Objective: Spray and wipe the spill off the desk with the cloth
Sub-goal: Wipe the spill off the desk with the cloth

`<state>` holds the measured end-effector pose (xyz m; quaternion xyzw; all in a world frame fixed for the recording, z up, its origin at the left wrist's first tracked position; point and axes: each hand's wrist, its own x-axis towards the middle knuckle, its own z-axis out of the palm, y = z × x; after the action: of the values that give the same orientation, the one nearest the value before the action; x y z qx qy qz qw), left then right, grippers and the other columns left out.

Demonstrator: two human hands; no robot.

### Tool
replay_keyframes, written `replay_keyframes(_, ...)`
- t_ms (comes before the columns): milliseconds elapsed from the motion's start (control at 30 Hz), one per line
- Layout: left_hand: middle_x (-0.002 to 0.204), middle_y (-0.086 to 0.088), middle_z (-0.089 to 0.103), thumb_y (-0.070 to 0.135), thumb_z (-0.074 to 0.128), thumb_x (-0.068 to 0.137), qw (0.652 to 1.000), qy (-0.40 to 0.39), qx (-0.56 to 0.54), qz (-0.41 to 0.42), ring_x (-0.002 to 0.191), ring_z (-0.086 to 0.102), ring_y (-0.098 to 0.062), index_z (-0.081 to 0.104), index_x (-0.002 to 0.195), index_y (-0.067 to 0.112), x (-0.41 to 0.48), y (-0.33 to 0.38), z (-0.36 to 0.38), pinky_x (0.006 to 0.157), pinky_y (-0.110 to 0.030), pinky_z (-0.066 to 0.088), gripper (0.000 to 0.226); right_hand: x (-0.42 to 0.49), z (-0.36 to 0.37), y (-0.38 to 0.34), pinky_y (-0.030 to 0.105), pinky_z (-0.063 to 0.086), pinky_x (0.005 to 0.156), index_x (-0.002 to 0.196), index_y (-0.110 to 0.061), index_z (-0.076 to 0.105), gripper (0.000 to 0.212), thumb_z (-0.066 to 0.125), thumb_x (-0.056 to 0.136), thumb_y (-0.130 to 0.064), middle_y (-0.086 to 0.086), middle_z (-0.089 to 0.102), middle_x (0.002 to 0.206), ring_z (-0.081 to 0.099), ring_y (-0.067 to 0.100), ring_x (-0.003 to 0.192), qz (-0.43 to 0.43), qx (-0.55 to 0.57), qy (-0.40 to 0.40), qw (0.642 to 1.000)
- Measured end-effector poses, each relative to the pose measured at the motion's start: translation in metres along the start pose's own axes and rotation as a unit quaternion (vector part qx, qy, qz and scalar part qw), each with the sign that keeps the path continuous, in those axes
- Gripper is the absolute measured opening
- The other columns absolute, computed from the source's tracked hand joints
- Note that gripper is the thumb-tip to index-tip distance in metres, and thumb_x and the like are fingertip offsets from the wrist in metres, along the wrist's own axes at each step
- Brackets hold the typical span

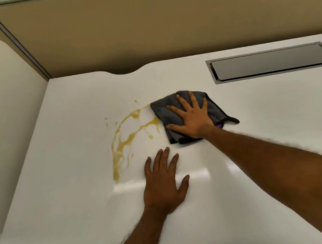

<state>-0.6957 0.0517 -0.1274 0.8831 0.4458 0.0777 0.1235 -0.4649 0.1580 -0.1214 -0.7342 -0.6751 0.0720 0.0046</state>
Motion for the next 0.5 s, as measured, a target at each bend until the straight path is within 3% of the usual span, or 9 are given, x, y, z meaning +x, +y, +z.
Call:
replay_keyframes(100, 0.162, -0.003, 0.026, 0.061, 0.037, 0.092, 1.0, -0.004, 0.001, -0.003, 0.151, 0.018, -0.021, 0.039, 0.147, 0.025, -0.001, 0.003, -0.003, 0.121, -0.052, 0.015, 0.066, -0.021, -0.001, 0.016, 0.074, -0.007, 0.109, 0.149, -0.052, 0.012, 0.082, 0.011, 0.076, -0.089, -0.005, -0.002, 0.165, -0.013, 0.036, 0.149, 0.057, 0.001, 0.014, 0.998)
replay_keyframes(300, 0.161, -0.003, 0.028, 0.061, 0.039, 0.091, 1.0, 0.004, -0.007, -0.001, 0.15, 0.02, -0.022, 0.04, 0.146, 0.025, 0.0, 0.003, 0.0, 0.12, -0.054, 0.016, 0.065, 0.043, -0.018, -0.003, 0.079, -0.008, 0.105, 0.153, -0.044, 0.004, 0.091, 0.015, 0.075, -0.09, 0.005, -0.007, 0.165, -0.015, 0.044, 0.147, 0.154, 0.015, -0.01, 0.988)
replay_keyframes(367, 0.16, -0.004, 0.03, 0.061, 0.038, 0.091, 1.0, 0.008, -0.01, -0.002, 0.15, 0.022, -0.023, 0.041, 0.145, 0.025, 0.0, 0.003, 0.002, 0.119, -0.055, 0.018, 0.065, 0.061, -0.018, -0.027, 0.079, -0.009, 0.104, 0.153, -0.043, 0.004, 0.092, 0.017, 0.075, -0.09, 0.006, -0.008, 0.165, -0.017, 0.045, 0.146, 0.143, 0.021, -0.017, 0.989)
replay_keyframes(500, 0.162, -0.004, 0.026, 0.062, 0.034, 0.092, 1.0, -0.004, -0.013, -0.008, 0.151, 0.018, -0.022, 0.038, 0.147, 0.026, 0.002, 0.002, 0.003, 0.12, -0.056, 0.015, 0.066, 0.057, -0.008, -0.075, 0.077, -0.011, 0.106, 0.152, -0.047, 0.008, 0.088, 0.017, 0.075, -0.09, 0.002, -0.008, 0.165, -0.018, 0.042, 0.147, 0.025, -0.002, -0.022, 0.999)
